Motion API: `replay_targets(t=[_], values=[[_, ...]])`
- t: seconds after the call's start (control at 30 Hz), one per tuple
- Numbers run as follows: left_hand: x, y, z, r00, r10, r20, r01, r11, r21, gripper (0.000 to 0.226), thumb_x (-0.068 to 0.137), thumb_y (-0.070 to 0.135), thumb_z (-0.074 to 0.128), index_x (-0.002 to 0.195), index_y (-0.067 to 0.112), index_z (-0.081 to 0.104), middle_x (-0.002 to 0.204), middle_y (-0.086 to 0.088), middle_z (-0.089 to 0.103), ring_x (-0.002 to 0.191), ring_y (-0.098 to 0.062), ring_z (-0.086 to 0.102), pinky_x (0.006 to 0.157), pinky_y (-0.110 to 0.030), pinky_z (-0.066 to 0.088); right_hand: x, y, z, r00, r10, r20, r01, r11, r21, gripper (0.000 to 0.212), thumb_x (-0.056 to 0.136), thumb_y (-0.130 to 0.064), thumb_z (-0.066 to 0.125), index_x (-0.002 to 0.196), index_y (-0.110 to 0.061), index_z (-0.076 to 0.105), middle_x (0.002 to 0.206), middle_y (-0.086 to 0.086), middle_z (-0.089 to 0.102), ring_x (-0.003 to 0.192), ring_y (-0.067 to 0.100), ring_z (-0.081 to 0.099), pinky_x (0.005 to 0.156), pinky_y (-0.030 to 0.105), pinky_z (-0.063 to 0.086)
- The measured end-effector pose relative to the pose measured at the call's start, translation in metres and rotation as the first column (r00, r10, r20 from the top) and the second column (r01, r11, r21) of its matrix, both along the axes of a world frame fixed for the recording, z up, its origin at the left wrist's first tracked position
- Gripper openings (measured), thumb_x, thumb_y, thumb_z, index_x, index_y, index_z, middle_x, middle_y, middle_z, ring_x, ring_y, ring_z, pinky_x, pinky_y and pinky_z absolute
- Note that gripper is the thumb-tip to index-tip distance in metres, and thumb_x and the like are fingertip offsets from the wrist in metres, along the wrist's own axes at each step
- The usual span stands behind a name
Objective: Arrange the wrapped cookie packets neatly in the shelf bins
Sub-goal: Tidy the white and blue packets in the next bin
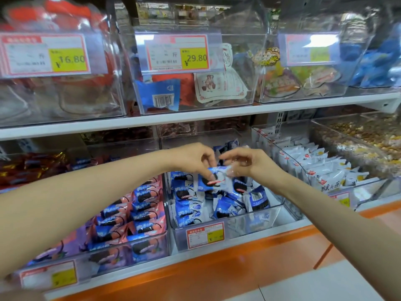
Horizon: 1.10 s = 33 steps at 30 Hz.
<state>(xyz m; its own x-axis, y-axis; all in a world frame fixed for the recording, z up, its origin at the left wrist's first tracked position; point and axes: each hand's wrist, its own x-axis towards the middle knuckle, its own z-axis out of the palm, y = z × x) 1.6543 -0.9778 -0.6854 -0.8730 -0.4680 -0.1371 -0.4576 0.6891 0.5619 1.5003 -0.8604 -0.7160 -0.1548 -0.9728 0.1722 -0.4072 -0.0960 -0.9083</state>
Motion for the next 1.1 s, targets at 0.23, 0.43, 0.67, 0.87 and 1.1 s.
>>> replay_targets(t=[0.23, 0.43, 0.67, 0.87, 1.1], values=[[0.021, -0.010, -0.022, 0.937, 0.024, 0.348, 0.162, 0.853, -0.495, 0.029, 0.075, 0.033, 0.074, 0.097, 0.020, 0.062, 0.100, 0.003, 0.051, 0.096, -0.016, 0.049, 0.064, -0.027, 0.034, -0.034, 0.002, -0.012, 0.826, -0.057, -0.561, 0.131, 0.987, 0.093, 0.022, 0.081, -0.004, 0.070, 0.100, -0.017, 0.071, 0.096, 0.003, 0.069, 0.088, 0.012, 0.063, 0.066, 0.003, 0.043], [0.021, -0.015, -0.024, 0.915, -0.002, 0.404, 0.189, 0.885, -0.425, 0.025, 0.076, 0.029, 0.073, 0.095, 0.019, 0.059, 0.106, -0.001, 0.055, 0.093, -0.017, 0.051, 0.059, -0.026, 0.034, -0.036, 0.007, -0.003, 0.688, 0.138, -0.712, 0.054, 0.969, 0.240, 0.027, 0.084, 0.004, 0.062, 0.101, -0.015, 0.072, 0.096, -0.003, 0.069, 0.076, -0.001, 0.053, 0.064, 0.001, 0.037], [0.020, -0.016, -0.021, 0.885, -0.035, 0.464, 0.196, 0.932, -0.304, 0.021, 0.077, 0.031, 0.074, 0.082, 0.024, 0.054, 0.094, 0.000, 0.058, 0.084, -0.015, 0.050, 0.056, -0.022, 0.032, -0.034, 0.006, -0.004, 0.451, 0.355, -0.819, 0.080, 0.898, 0.434, 0.043, 0.082, -0.001, 0.062, 0.118, -0.023, 0.064, 0.120, -0.004, 0.064, 0.108, 0.012, 0.055, 0.092, 0.025, 0.043], [0.021, -0.007, -0.034, 0.895, -0.012, 0.445, 0.233, 0.865, -0.444, 0.027, 0.078, 0.028, 0.069, 0.089, 0.019, 0.046, 0.097, 0.000, 0.045, 0.074, -0.012, 0.041, 0.053, -0.023, 0.028, -0.029, 0.008, -0.004, 0.433, 0.359, -0.827, 0.103, 0.892, 0.441, 0.045, 0.082, 0.001, 0.058, 0.121, -0.022, 0.062, 0.120, -0.003, 0.063, 0.109, 0.014, 0.056, 0.092, 0.027, 0.045], [0.017, -0.008, -0.024, 0.901, -0.013, 0.435, 0.148, 0.949, -0.279, 0.028, 0.079, 0.022, 0.067, 0.078, 0.020, 0.040, 0.078, 0.002, 0.046, 0.065, -0.013, 0.038, 0.053, -0.026, 0.028, -0.031, 0.008, -0.007, 0.432, 0.345, -0.833, 0.088, 0.903, 0.420, 0.042, 0.082, 0.003, 0.058, 0.118, -0.018, 0.064, 0.117, -0.001, 0.065, 0.106, 0.016, 0.058, 0.091, 0.030, 0.046]])
